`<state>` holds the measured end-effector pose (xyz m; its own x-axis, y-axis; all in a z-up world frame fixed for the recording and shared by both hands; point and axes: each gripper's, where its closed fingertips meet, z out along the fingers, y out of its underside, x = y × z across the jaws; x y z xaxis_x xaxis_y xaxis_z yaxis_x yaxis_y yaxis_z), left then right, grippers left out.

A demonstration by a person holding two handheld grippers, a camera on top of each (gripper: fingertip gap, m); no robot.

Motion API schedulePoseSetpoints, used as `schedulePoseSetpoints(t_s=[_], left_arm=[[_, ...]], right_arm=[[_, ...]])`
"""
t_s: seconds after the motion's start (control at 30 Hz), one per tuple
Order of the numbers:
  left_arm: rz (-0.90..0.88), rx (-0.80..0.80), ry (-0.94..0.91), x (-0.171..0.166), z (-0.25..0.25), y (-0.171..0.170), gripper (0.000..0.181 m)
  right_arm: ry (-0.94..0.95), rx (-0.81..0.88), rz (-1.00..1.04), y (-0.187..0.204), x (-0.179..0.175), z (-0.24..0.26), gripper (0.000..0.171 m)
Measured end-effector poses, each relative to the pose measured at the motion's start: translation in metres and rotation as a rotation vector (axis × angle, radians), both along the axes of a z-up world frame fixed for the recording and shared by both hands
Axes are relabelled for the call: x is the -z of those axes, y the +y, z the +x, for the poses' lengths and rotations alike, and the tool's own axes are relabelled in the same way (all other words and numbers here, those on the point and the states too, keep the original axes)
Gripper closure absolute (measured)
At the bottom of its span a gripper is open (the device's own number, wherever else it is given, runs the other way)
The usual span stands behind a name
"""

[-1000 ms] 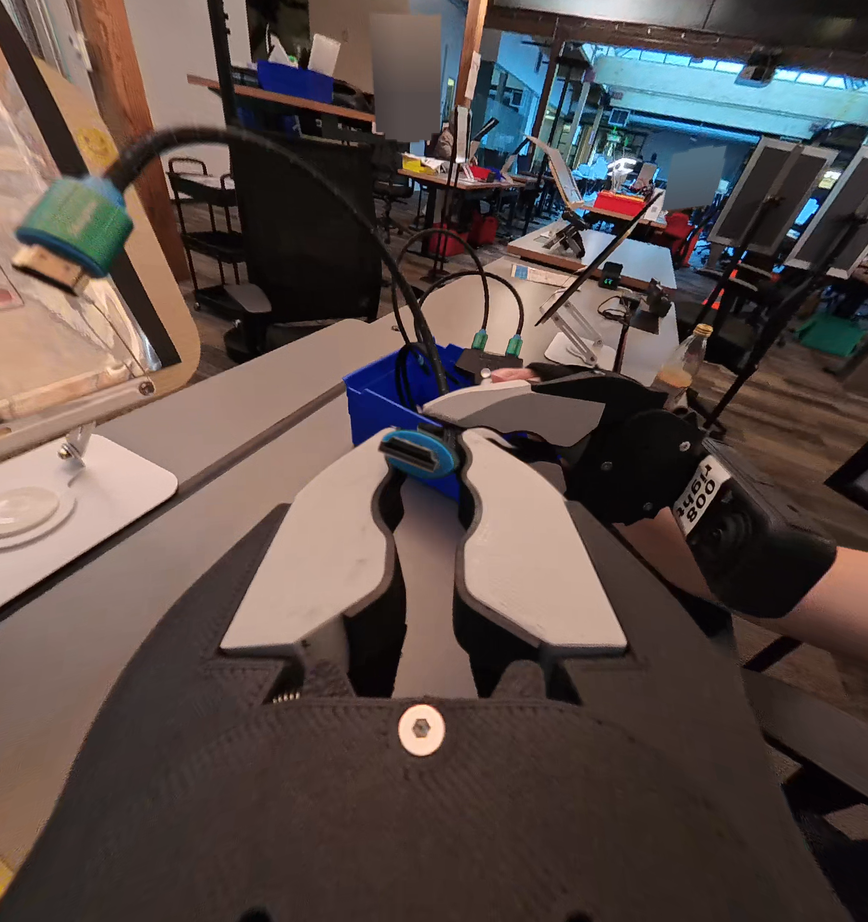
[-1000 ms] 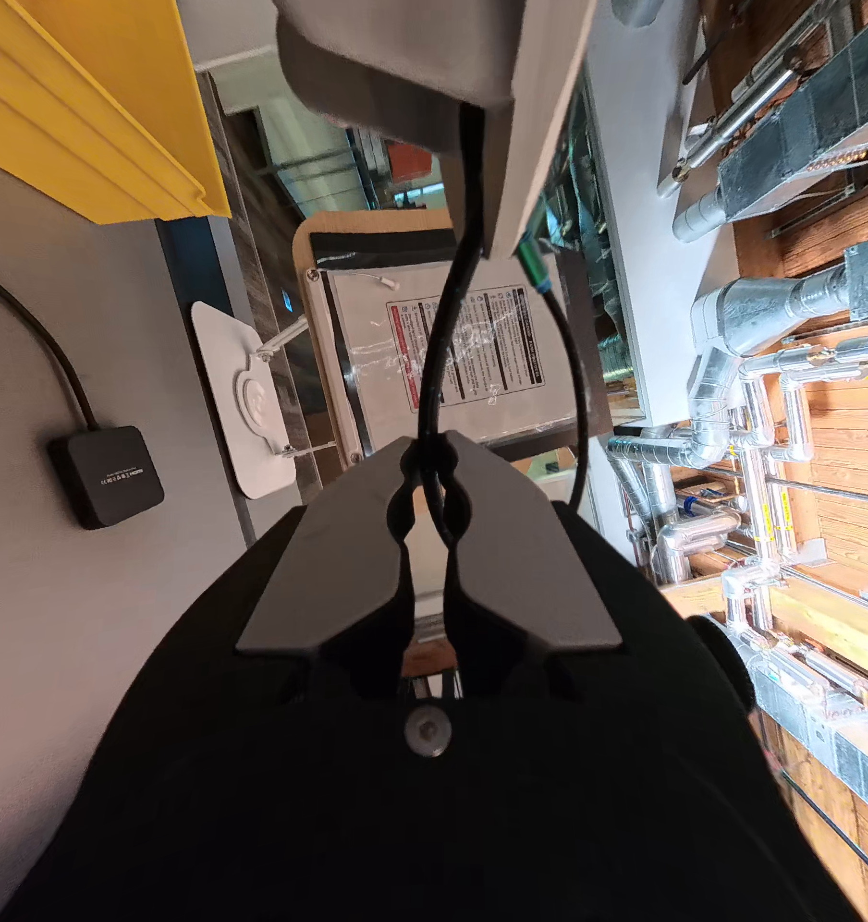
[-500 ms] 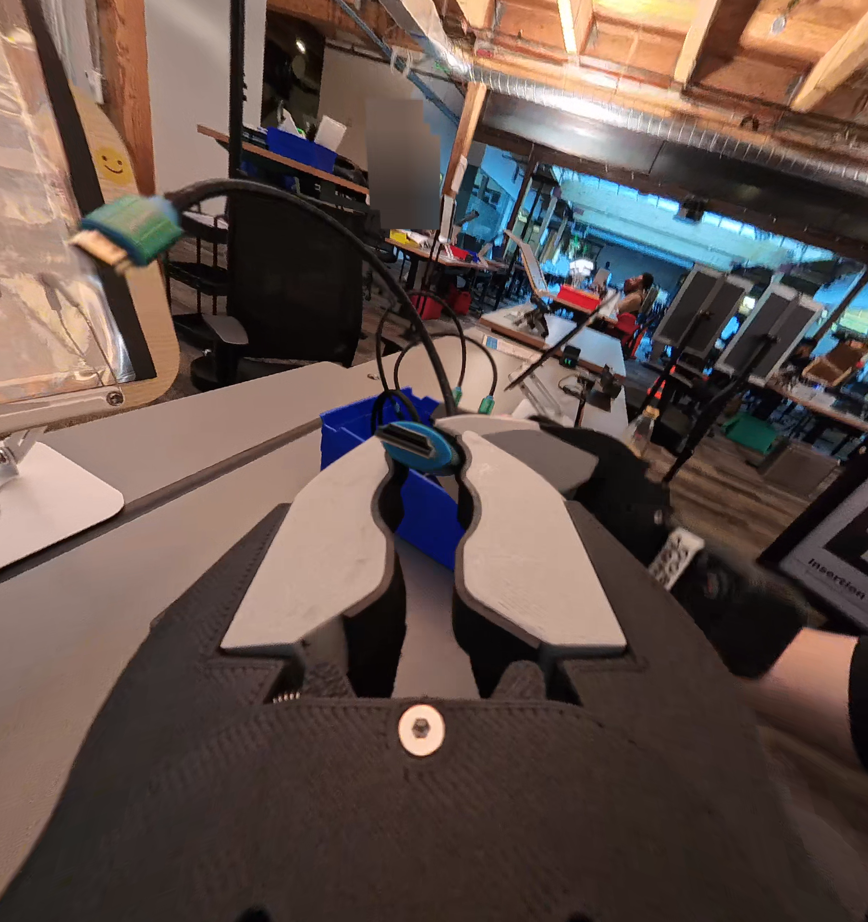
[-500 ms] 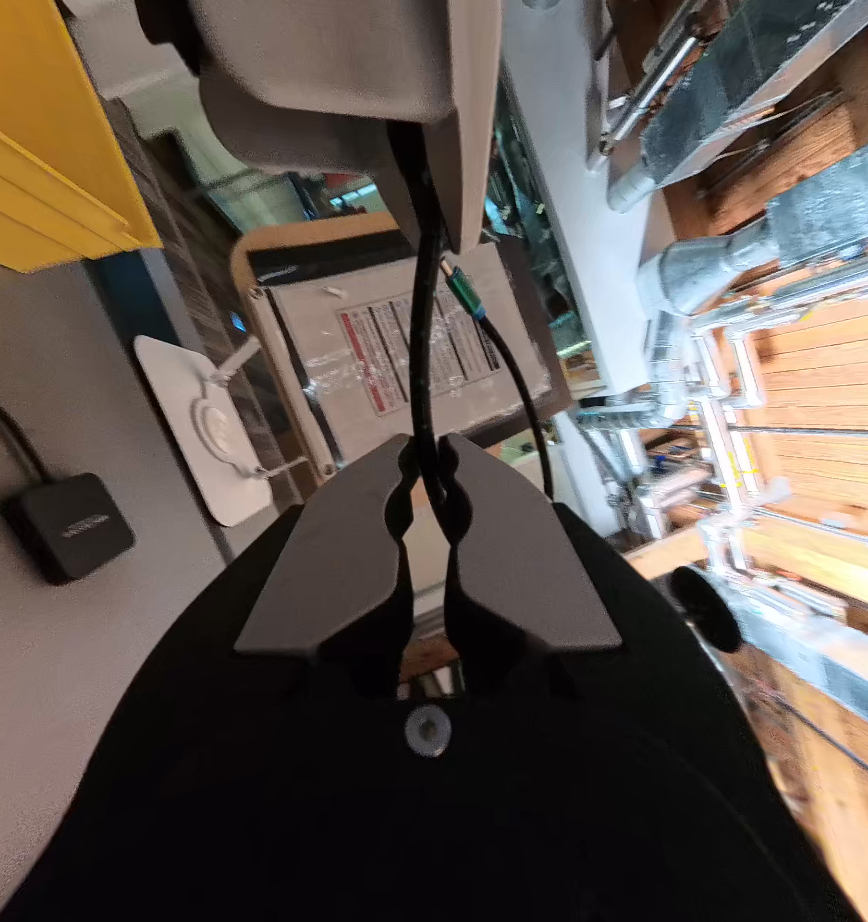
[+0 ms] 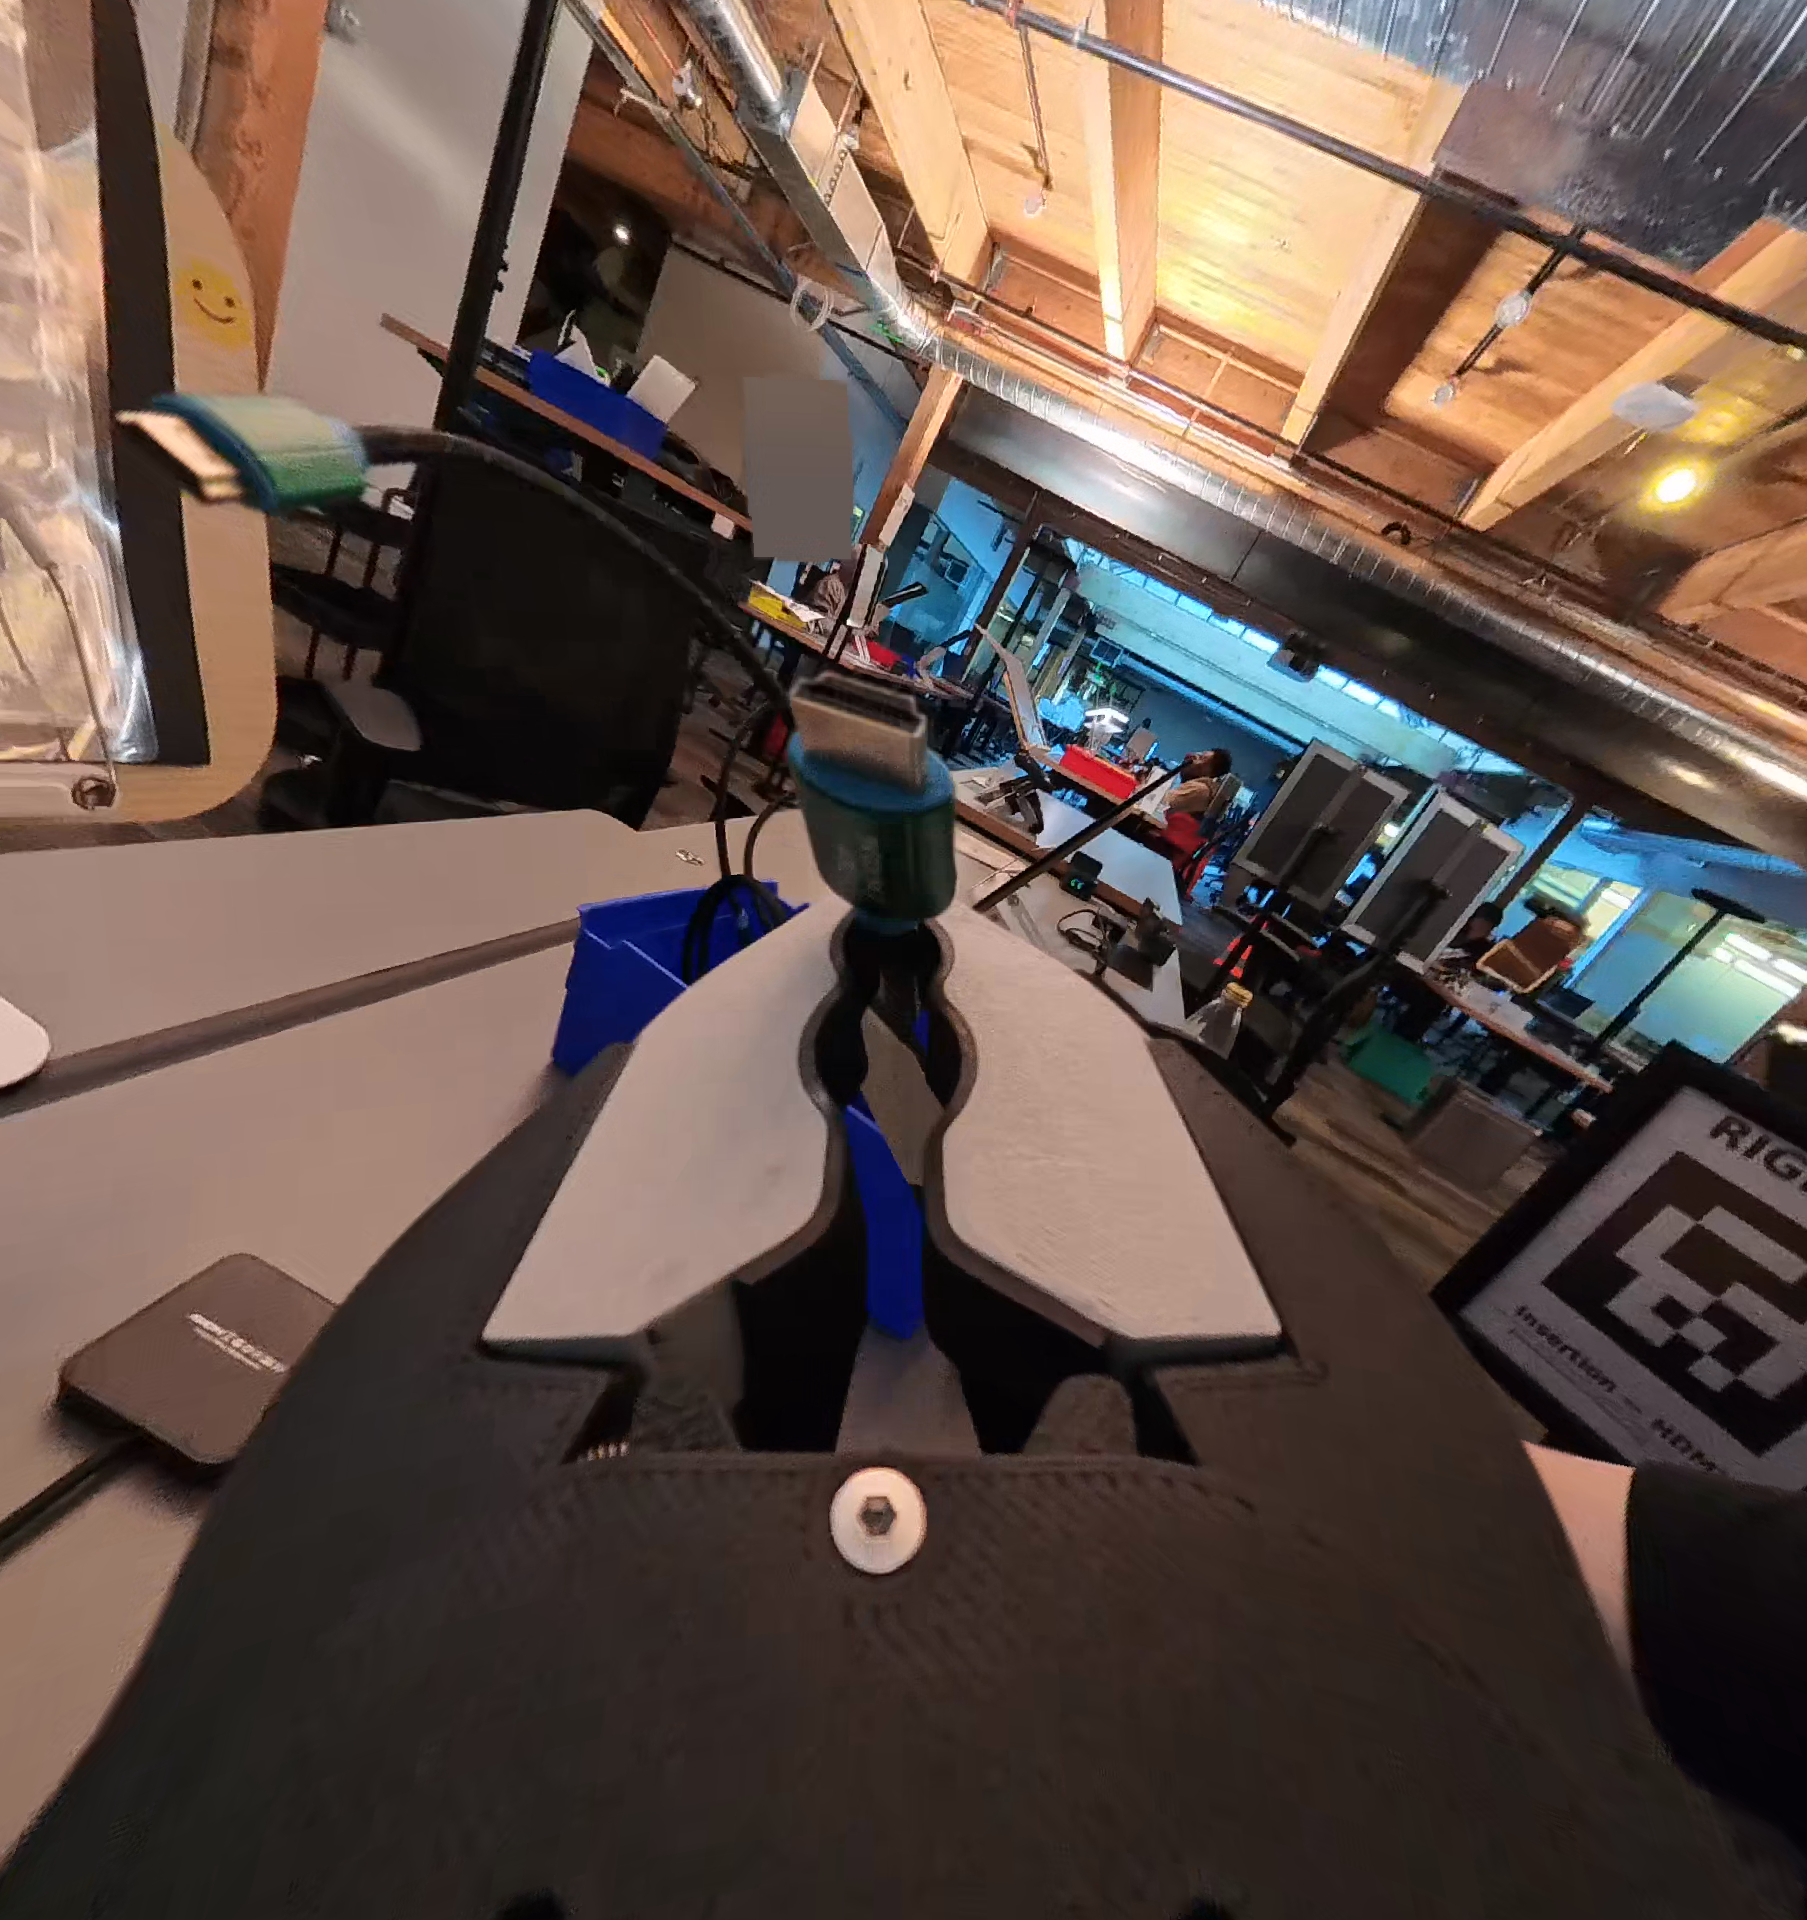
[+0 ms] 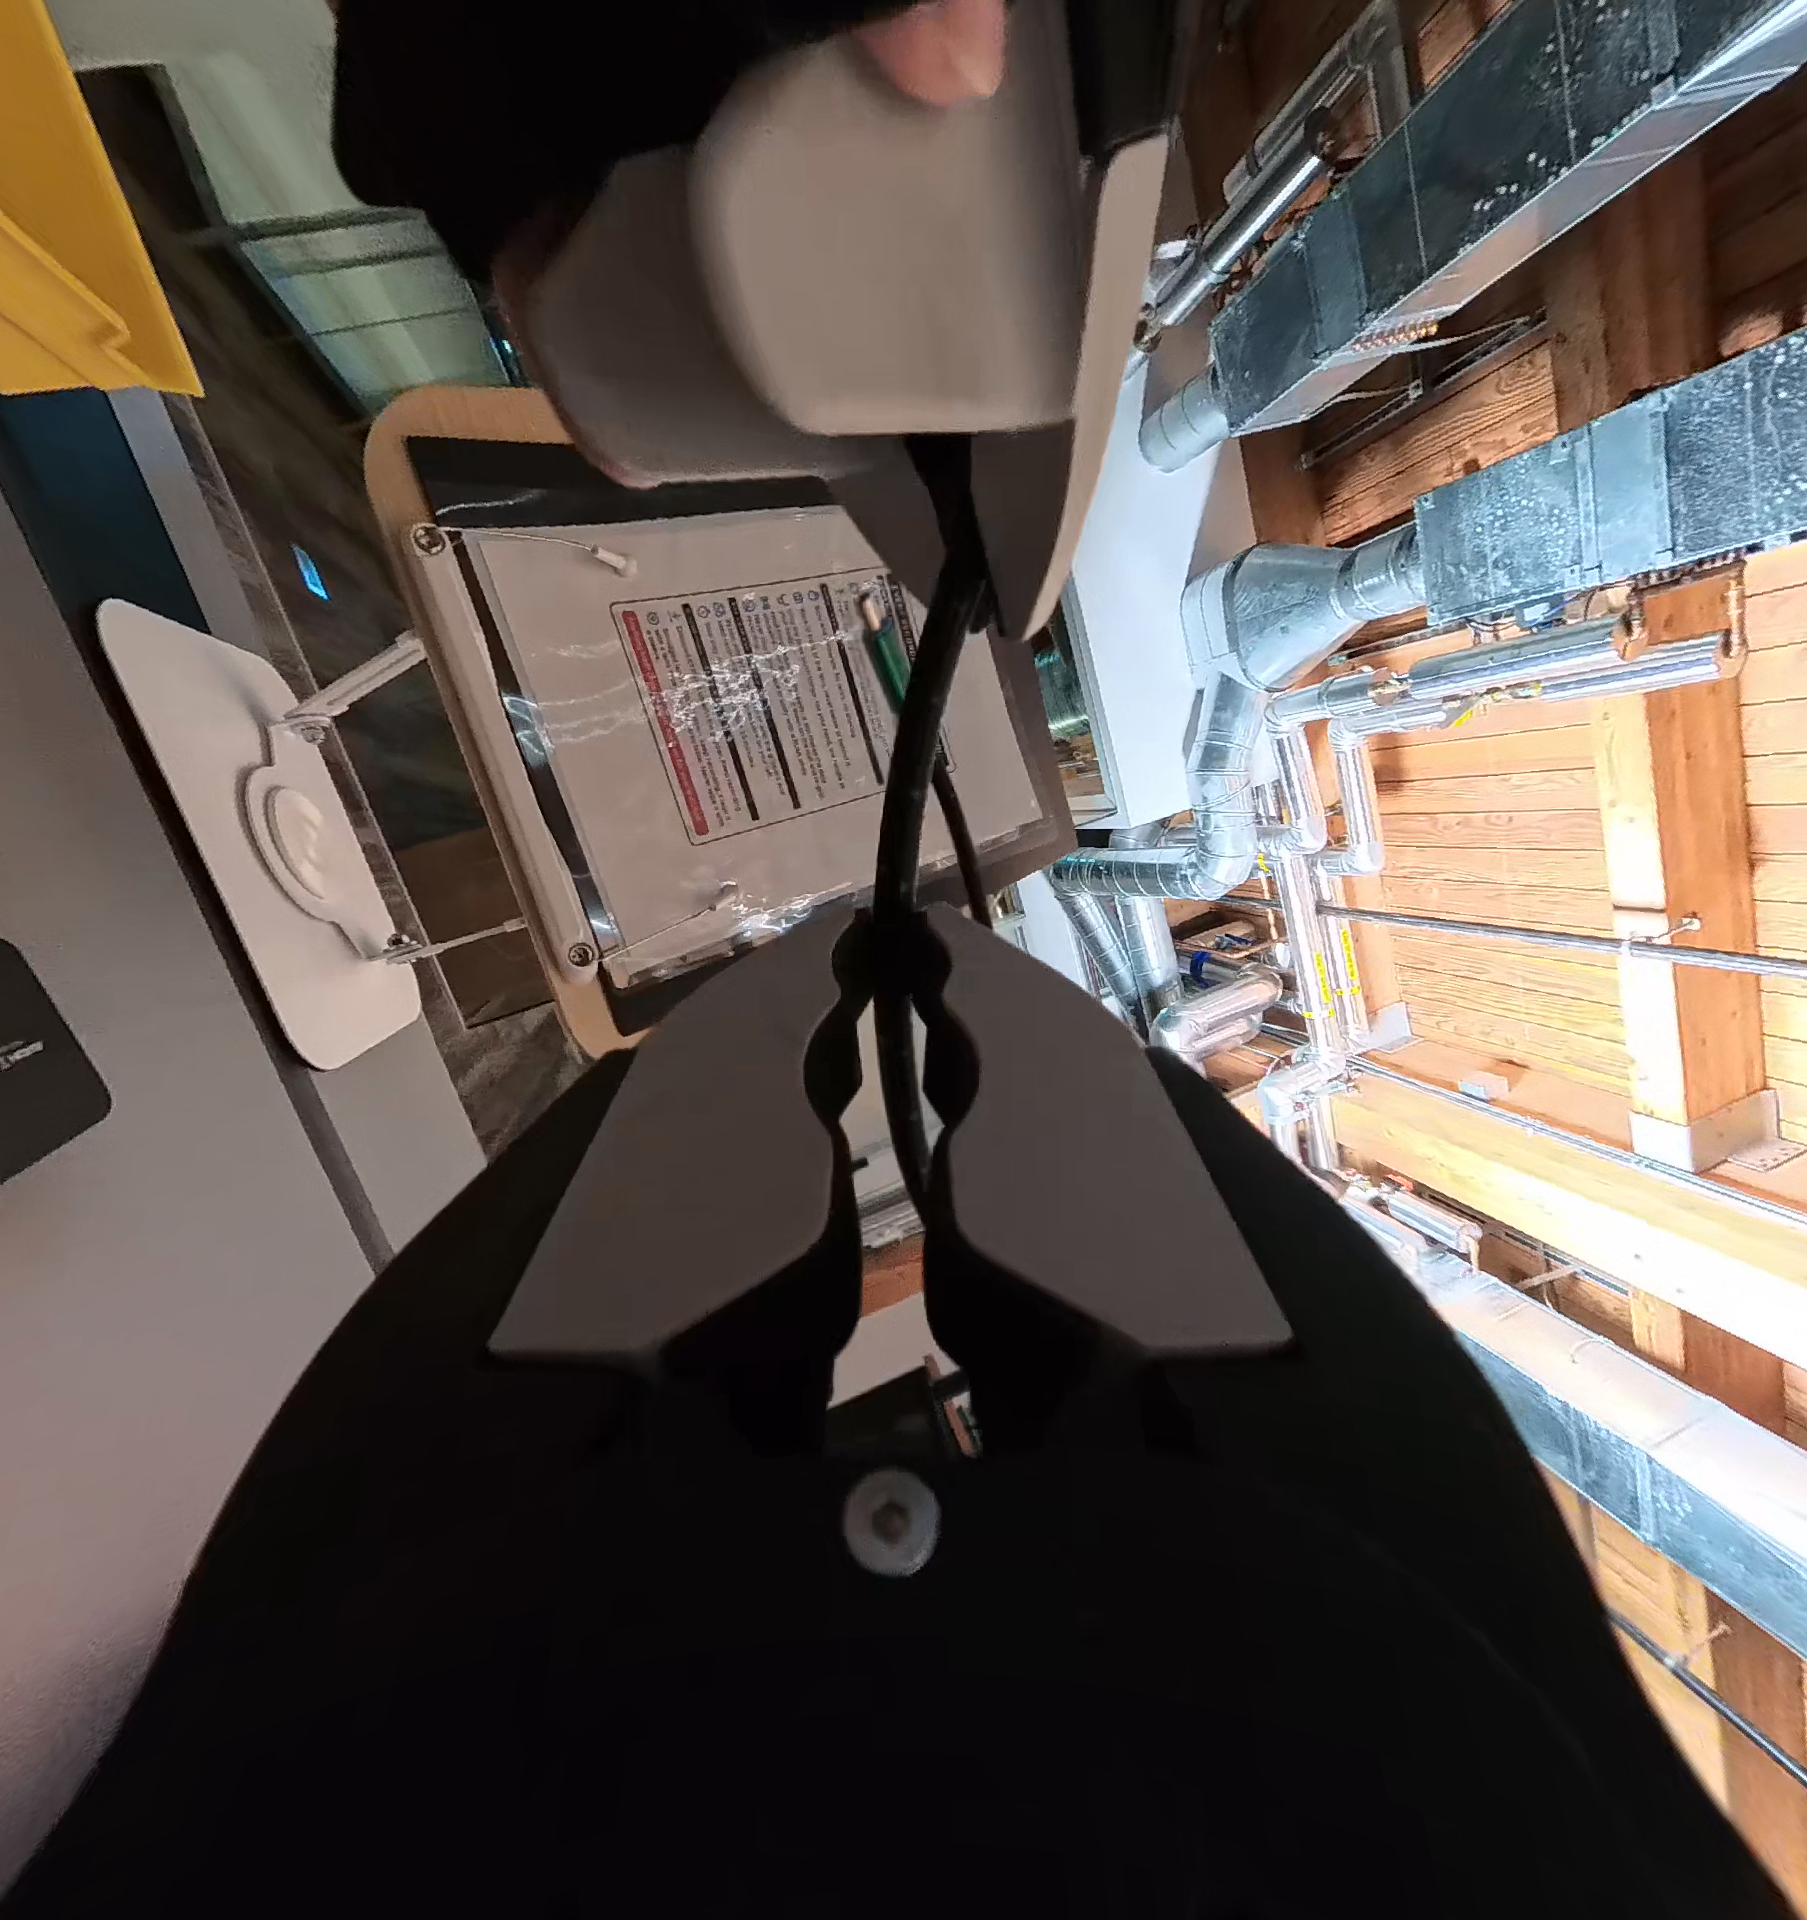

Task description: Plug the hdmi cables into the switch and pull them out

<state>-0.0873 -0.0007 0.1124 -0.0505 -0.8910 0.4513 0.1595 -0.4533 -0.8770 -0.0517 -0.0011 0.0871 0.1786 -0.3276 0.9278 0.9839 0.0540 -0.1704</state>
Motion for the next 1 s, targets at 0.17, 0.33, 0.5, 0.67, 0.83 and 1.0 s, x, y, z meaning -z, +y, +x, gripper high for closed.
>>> schedulePoseSetpoints(t_s=[0.17, 0.33, 0.5, 0.67, 0.83, 1.0], left_arm=[[0.06, -0.014, -0.04, -0.01, -0.005, -0.003, 0.176], [0.023, -0.018, -0.111, -0.024, -0.021, 0.005, 0.175], [0.016, -0.06, -0.123, -0.025, -0.026, 0.015, 0.176], [-0.004, -0.001, -0.143, -0.028, -0.02, 0.0, 0.175], [-0.008, 0.057, -0.195, -0.042, -0.026, -0.014, 0.175], [-0.005, 0.094, -0.198, -0.046, -0.029, -0.019, 0.176]], right_arm=[[0.065, -0.094, -0.015, 0.0, -0.002, -0.004, 0.16], [0.209, -0.34, -0.005, -0.019, -0.01, -0.031, 0.153], [0.507, -0.769, -0.411, -0.035, 0.04, -0.112, 0.158], [1.214, -1.033, -0.872, -0.02, 0.072, -0.131, 0.123], [1.142, -1.196, -0.756, -0.028, 0.051, -0.121, 0.109], [1.212, -1.321, -0.688, -0.035, 0.02, -0.096, 0.115]])
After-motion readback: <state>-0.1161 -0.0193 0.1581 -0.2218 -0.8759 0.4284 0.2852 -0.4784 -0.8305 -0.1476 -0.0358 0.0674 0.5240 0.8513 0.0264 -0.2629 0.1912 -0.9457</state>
